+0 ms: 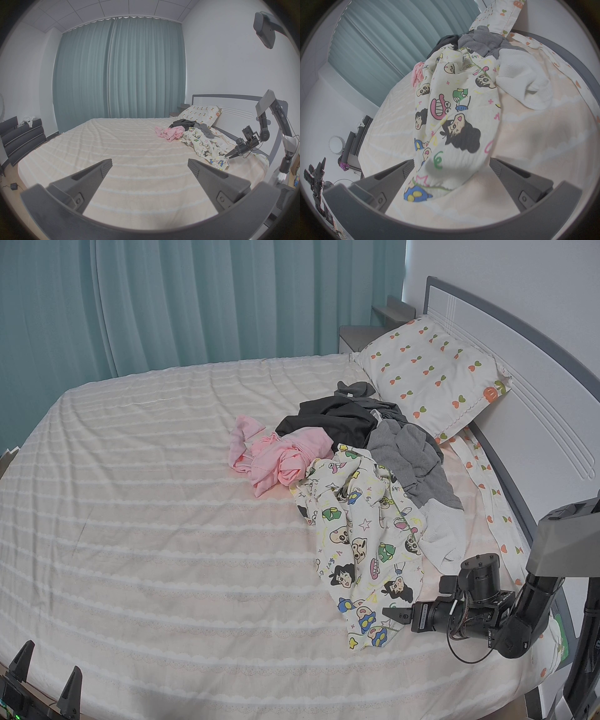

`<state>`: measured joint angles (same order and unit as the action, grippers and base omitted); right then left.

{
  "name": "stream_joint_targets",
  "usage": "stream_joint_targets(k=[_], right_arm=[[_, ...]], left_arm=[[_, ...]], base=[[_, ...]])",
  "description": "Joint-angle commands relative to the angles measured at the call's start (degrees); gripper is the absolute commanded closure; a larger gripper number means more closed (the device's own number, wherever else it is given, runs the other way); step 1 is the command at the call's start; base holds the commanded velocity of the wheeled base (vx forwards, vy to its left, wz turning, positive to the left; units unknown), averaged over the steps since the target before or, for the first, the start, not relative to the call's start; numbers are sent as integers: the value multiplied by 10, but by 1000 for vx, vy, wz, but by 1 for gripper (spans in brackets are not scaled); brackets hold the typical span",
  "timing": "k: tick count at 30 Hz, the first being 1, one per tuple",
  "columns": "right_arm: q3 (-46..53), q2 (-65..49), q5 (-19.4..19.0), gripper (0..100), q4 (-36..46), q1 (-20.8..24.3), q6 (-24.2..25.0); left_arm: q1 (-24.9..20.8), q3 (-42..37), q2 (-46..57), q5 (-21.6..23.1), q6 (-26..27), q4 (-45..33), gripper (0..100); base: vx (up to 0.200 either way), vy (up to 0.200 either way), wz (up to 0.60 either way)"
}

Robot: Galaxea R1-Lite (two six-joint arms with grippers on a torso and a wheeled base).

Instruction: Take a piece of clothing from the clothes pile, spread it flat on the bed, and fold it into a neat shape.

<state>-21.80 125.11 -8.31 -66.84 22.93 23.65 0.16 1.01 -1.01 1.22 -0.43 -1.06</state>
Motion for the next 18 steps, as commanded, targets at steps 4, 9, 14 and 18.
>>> stream_joint_targets(k=[4, 9, 14, 18], right_arm=[[-73, 55, 0, 0, 35, 10, 3], [-115, 64, 3, 0, 72, 19, 3], [-152, 72, 16, 0, 99, 33, 4], [-172, 72, 28, 100, 138, 38, 3]], left_arm=[[0, -7, 7, 0, 0, 0, 0], [0, -7, 7, 0, 0, 0, 0], [0, -7, 7, 0, 0, 0, 0], [0, -7, 7, 0, 0, 0, 0]], base=[[0, 0, 0], [0, 0, 0], [0, 0, 0], [0, 0, 0]])
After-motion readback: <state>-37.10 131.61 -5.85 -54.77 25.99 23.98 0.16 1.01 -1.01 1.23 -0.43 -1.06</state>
